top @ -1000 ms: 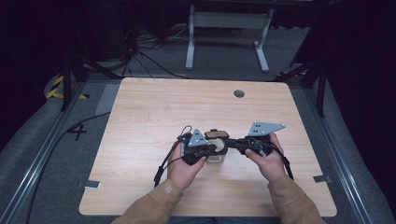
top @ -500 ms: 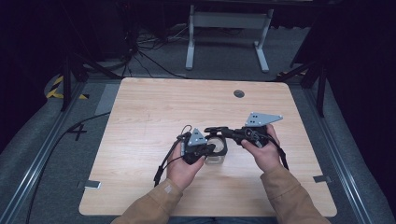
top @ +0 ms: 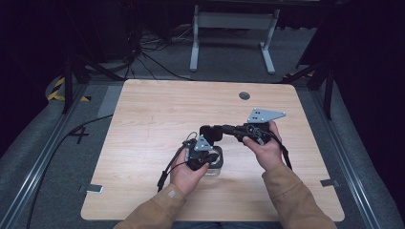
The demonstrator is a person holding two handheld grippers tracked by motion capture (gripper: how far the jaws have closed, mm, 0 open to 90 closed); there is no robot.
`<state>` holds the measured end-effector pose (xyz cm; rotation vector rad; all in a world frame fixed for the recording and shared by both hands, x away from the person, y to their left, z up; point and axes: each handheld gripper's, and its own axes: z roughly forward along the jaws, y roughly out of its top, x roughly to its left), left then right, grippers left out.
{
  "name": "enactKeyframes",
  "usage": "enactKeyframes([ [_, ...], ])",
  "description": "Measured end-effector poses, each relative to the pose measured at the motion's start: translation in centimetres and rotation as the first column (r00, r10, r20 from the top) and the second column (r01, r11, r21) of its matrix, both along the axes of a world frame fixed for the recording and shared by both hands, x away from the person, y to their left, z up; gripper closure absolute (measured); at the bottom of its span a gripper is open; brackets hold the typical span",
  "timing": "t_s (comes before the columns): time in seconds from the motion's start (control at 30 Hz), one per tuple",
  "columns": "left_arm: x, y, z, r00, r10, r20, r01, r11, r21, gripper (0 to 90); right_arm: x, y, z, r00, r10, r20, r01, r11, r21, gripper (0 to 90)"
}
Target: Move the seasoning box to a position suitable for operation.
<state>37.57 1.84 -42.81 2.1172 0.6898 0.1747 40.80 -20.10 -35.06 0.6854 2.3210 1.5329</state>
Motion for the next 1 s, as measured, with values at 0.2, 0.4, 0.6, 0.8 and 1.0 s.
enactKeyframes([
  [0.2,0.0,0.0,0.0,1.0,-0.006,0.002,0.006,1.0,-0.002,90.0,0.6,1.2,-0.4,1.0,0.003,-0.007,-0.004,0.999,-0.048,90.0],
  [0.4,0.1,0.1,-0.1,0.9999,-0.011,0.001,0.011,0.9997,-0.023,90.0,1.5,2.0,-0.9,0.9999,-0.009,-0.015,0.007,0.996,-0.086,90.0],
  [0.6,0.1,0.1,-0.1,0.9997,-0.021,-0.011,0.02,0.9993,-0.03,90.0,1.9,2.1,-0.9,0.9992,-0.02,-0.034,0.017,0.997,-0.078,90.0],
  [0.8,0.3,0.3,0.1,0.9996,-0.026,-0.012,0.025,0.997,-0.073,89.8,1.3,2.1,-0.7,0.9995,-0.022,-0.021,0.02,0.995,-0.095,90.0],
  [1.0,-0.2,1.4,1.8,0.9992,-0.033,0.02,0.035,0.9941,-0.103,86.0,0.3,1.5,0.0,1.0,-0.001,-0.006,0.001,0.996,-0.088,90.0],
])
